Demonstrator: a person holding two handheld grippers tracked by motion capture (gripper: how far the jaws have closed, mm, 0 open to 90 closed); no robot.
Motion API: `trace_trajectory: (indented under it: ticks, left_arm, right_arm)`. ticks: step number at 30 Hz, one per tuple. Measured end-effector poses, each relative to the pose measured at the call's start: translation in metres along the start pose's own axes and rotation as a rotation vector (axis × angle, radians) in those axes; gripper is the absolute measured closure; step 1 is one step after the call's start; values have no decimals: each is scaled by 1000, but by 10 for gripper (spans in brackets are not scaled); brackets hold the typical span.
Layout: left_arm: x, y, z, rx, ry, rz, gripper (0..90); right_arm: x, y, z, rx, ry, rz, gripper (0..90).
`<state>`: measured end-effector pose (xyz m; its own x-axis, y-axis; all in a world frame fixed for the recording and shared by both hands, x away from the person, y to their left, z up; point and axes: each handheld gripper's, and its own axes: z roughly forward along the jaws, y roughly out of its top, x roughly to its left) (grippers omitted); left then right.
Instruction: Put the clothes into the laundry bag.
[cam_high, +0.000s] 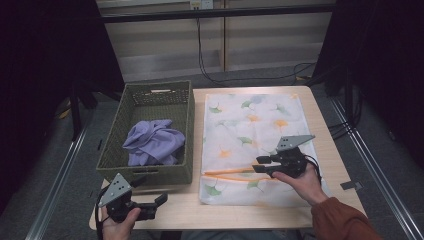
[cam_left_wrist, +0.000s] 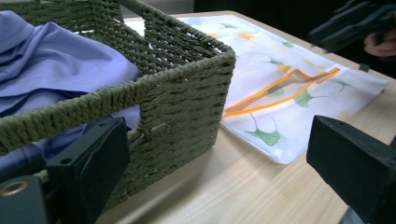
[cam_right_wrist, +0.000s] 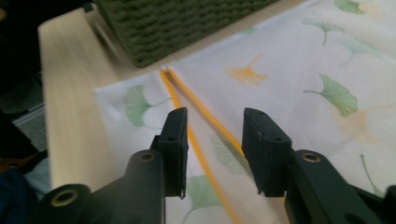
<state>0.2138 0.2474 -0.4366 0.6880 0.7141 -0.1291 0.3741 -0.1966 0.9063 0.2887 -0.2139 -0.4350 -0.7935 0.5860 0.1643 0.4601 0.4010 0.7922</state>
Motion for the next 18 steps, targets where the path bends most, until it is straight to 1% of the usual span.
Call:
trace_trajectory:
  ticks: [1,2,3,4,5,7,8,9,10,11,12,14,15,17,18]
  left_arm:
    - [-1,0,1,4,2,4,57]
    - [-1,0,1,4,2,4,58]
    - [-1,0,1,5,-4,5,58]
    - [-1,0,2,9,-9,11,58]
    - [-2,0,2,11,-3,15,58]
    - [-2,0,2,11,-6,16,57]
    - [-2,0,2,12,-5,16,58]
    - [-3,0,1,7,6,18,58]
    - [-3,0,1,5,-5,17,58]
    - [-3,0,1,9,-6,17,57]
    - [-3,0,1,10,-8,17,57]
    - [-2,0,0,5,-4,11,57]
    - [-2,0,1,6,-6,11,57]
    - [-2,0,1,15,-3,16,57]
    - [-2,0,1,15,-3,16,58]
  right_arm:
    - [-5,-1,4,4,-1,7,619]
    - [-5,-1,4,4,-1,7,619]
    - [-14,-6,13,17,-10,13,629]
    - [-14,-6,13,17,-10,13,629]
    - [-21,-10,20,39,-10,10,657]
    - [-22,-12,21,49,-17,7,644]
    - [-23,-13,21,43,-9,9,625]
    - [-23,-14,21,34,5,17,607]
    - [-23,-14,22,36,-1,8,602]
    - [-23,-14,22,36,-5,1,624]
    - [-25,-14,22,38,-2,5,632]
    - [-29,-17,26,59,-27,1,661]
    - [-32,-20,27,69,-23,9,660]
    - [-34,-24,30,94,-47,-9,633]
    - [-34,-24,30,94,-47,-9,633]
